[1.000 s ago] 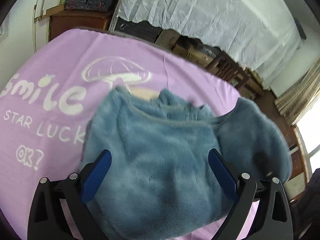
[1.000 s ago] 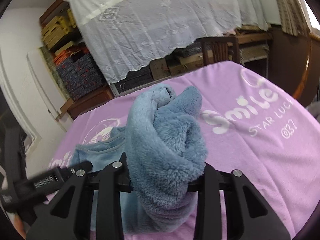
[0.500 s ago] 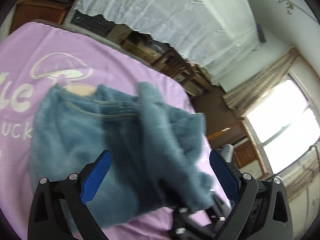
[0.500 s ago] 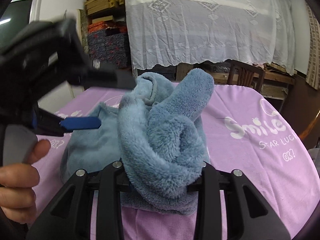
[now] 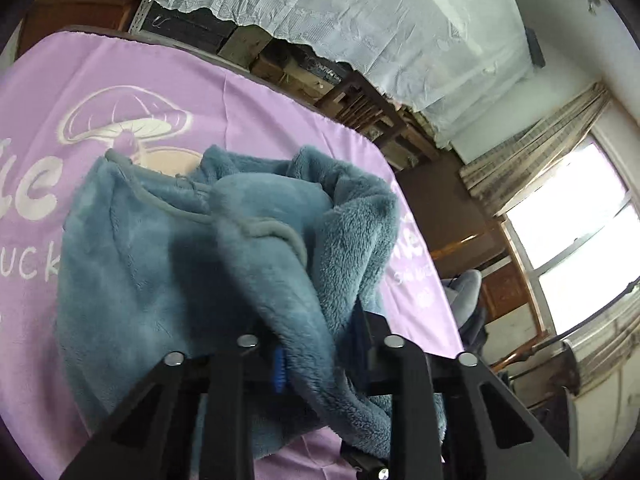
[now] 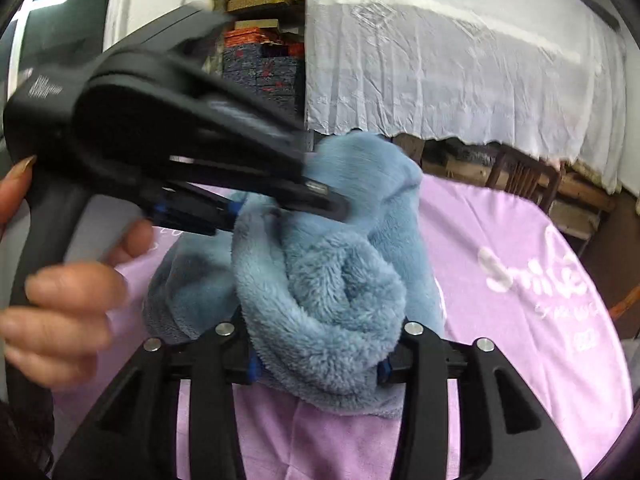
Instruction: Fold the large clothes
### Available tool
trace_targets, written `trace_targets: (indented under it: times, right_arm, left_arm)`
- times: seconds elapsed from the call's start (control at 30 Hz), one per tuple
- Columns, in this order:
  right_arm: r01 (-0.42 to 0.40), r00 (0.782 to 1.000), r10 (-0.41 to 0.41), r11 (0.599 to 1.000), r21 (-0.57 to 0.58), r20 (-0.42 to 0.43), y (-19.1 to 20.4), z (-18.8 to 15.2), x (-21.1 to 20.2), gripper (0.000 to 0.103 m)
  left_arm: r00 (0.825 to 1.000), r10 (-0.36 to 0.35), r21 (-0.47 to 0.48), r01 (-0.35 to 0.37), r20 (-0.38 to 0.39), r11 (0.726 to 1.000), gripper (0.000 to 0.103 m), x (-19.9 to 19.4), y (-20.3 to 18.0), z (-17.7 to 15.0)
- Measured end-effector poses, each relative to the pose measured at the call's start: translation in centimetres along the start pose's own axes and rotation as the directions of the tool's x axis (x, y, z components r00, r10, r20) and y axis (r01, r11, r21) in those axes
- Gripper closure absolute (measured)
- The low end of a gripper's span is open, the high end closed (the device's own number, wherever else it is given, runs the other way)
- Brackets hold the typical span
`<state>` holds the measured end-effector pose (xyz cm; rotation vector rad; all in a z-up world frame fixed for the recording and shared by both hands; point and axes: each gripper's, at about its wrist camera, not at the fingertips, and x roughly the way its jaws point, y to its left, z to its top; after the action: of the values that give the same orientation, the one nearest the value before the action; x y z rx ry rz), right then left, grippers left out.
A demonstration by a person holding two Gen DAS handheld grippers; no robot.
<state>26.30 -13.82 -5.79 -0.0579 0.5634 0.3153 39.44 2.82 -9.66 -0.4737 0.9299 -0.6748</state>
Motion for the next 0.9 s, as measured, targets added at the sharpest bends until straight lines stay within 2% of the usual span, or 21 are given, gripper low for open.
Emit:
trace_targets:
  times: [0.07, 0.2, 0.3, 0.37, 0.47, 0.6, 0.67, 0.7, 0.73, 0.77, 0.83, 0.9]
  right_arm:
    - [-0.014, 1.0, 0.014, 1.0, 0.017, 0.011, -0.2, 0.1, -0.5, 0.063]
    - [-0.054, 0.997, 0.052, 0.998, 0.029, 0.064, 1.0, 2.0, -2.1, 0.068]
    - [-0.094, 0.991, 0.096, 0.995, -0.029, 0.088, 3.2, 4.3, -2.7, 0.068]
    - [-0.119, 0.989, 0.123, 0.991, -0.056, 0.08, 4.9, 5.4, -2.6, 0.068]
    - [-0.17, 0.985, 0.172, 0.982, -0.083, 0.019, 7.9, 5.8, -0.4, 0.068]
    - [-0.249, 0.964, 0.242, 0.966, -0.061, -0.111, 10.6, 4.5, 3.8, 0.068]
    - [-0.258, 0.957, 0.245, 0.963, -0.073, -0.152, 11.7, 3.3, 5.4, 0.068]
    - [-0.261, 0.956, 0.246, 0.962, -0.084, -0.158, 11.9, 2.9, 5.7, 0.068]
    - [-0.259, 0.958, 0.241, 0.96, -0.104, -0.159, 12.0, 2.7, 5.9, 0.067]
    - [-0.258, 0.958, 0.238, 0.959, -0.12, -0.16, 12.2, 2.6, 5.8, 0.067]
    - [-0.284, 0.949, 0.268, 0.955, -0.087, -0.165, 11.9, 2.7, 5.8, 0.067]
    - [-0.309, 0.941, 0.295, 0.949, -0.064, -0.168, 11.1, 2.5, 5.9, 0.067]
  left_arm:
    - [1.0, 0.005, 0.021, -0.006, 0.03, 1.0, 0.08, -1.2, -0.6, 0.1]
    - [0.988, 0.04, 0.08, -0.052, 0.15, 0.995, 0.08, -5.9, -1.7, 0.1]
    - [0.973, 0.079, 0.078, -0.098, 0.217, 0.992, 0.08, -9.1, -0.8, 0.2]
    - [0.962, 0.138, 0.062, -0.156, 0.236, 0.986, 0.079, -10.0, 0.6, 0.3]
    - [0.939, 0.284, 0.007, -0.291, 0.193, 0.957, 0.079, -9.5, 3.8, 0.5]
    - [0.926, 0.371, -0.11, -0.362, 0.076, 0.926, 0.077, -7.9, 8.8, 0.8]
    - [0.917, 0.399, -0.155, -0.389, 0.032, 0.908, 0.068, -7.1, 10.7, 0.8]
    - [0.904, 0.426, -0.149, -0.418, 0.026, 0.896, 0.064, -6.9, 10.9, 0.8]
    - [0.893, 0.449, -0.139, -0.441, 0.029, 0.887, 0.055, -7.0, 10.8, 0.8]
    - [0.874, 0.485, -0.123, -0.478, 0.034, 0.87, 0.046, -7.0, 10.6, 0.8]
    - [0.845, 0.534, -0.103, -0.528, 0.041, 0.843, 0.037, -6.8, 10.3, 0.7]
    - [0.834, 0.549, -0.101, -0.543, 0.046, 0.834, 0.032, -6.8, 10.0, 0.6]
